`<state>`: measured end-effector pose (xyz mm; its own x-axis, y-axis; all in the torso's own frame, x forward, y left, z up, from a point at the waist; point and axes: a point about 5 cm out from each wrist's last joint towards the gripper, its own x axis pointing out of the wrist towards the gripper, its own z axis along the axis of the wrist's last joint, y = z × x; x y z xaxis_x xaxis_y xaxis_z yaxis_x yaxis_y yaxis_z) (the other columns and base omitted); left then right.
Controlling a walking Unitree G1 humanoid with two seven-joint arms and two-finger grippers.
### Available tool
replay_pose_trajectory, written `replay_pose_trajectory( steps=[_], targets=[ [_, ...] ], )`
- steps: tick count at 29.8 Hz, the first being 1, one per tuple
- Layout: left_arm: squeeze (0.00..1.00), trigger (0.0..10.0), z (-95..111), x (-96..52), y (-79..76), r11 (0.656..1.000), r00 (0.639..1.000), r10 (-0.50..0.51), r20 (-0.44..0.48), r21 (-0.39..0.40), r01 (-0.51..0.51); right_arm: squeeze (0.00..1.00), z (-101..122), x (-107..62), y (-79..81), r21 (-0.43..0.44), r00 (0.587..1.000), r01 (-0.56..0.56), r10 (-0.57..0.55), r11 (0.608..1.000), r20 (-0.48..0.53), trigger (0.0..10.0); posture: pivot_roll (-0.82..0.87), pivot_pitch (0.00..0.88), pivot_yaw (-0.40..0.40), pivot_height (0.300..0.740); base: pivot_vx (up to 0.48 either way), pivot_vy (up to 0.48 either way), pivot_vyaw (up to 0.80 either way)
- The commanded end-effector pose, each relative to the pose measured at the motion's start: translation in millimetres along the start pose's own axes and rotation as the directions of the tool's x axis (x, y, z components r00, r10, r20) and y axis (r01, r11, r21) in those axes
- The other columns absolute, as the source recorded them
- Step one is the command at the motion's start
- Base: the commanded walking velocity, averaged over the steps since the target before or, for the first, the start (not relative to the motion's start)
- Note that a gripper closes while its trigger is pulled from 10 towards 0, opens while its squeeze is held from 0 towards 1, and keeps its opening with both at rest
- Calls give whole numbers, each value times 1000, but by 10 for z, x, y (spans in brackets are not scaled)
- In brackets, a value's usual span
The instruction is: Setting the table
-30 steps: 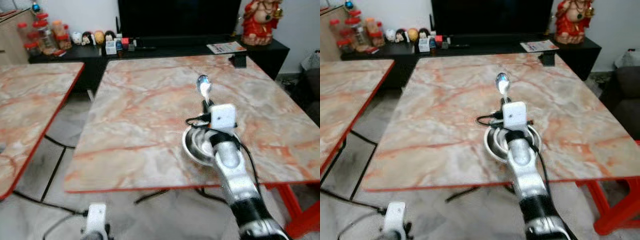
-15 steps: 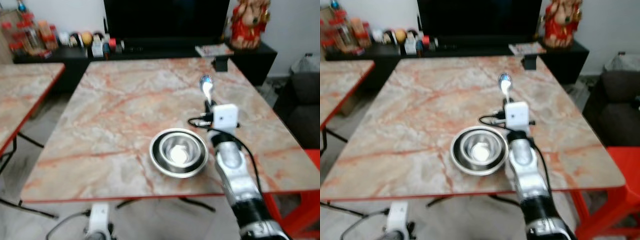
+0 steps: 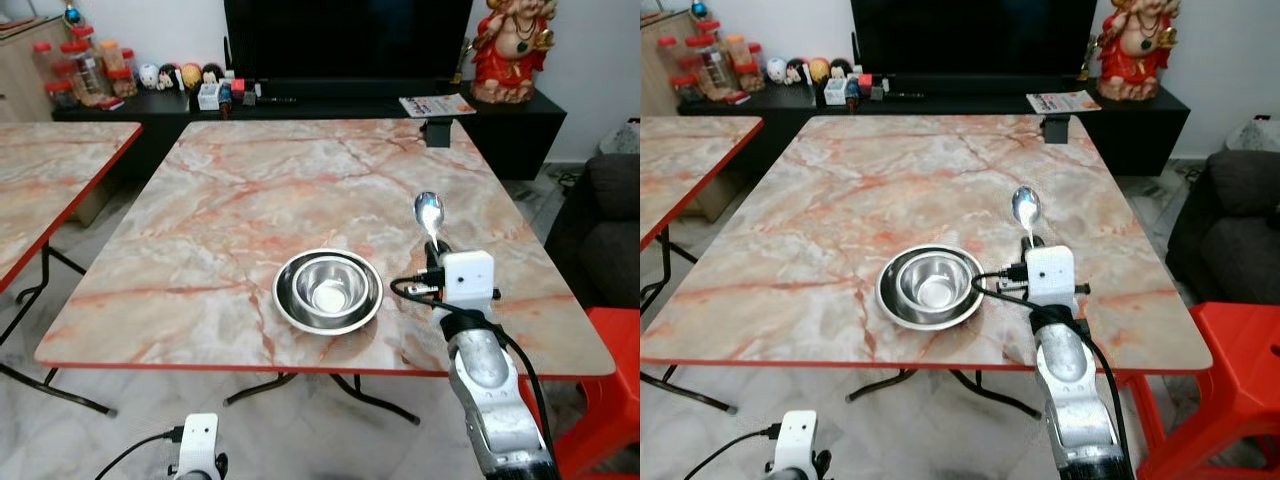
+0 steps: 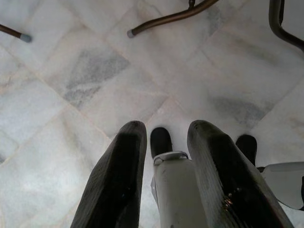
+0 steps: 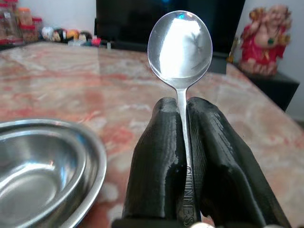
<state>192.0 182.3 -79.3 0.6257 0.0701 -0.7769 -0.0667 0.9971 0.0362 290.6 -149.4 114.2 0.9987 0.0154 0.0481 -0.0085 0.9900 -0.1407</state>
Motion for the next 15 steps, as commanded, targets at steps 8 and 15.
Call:
replay_pose_trajectory(
  steps=[8,15],
  targets=[
    [0,10000,7,-1,57,1000,1000,4,-1,8,-4,0,-31,106,-19,-3,997,11,-11,1000,-73,10000,-121,0,14,740,0,0,0],
    [0,10000,0,0,47,1000,1000,-1,-8,3,1,0,-100,235,26,10,989,-3,5,1000,-151,10000,-110,0,11,740,0,0,0]
  ],
)
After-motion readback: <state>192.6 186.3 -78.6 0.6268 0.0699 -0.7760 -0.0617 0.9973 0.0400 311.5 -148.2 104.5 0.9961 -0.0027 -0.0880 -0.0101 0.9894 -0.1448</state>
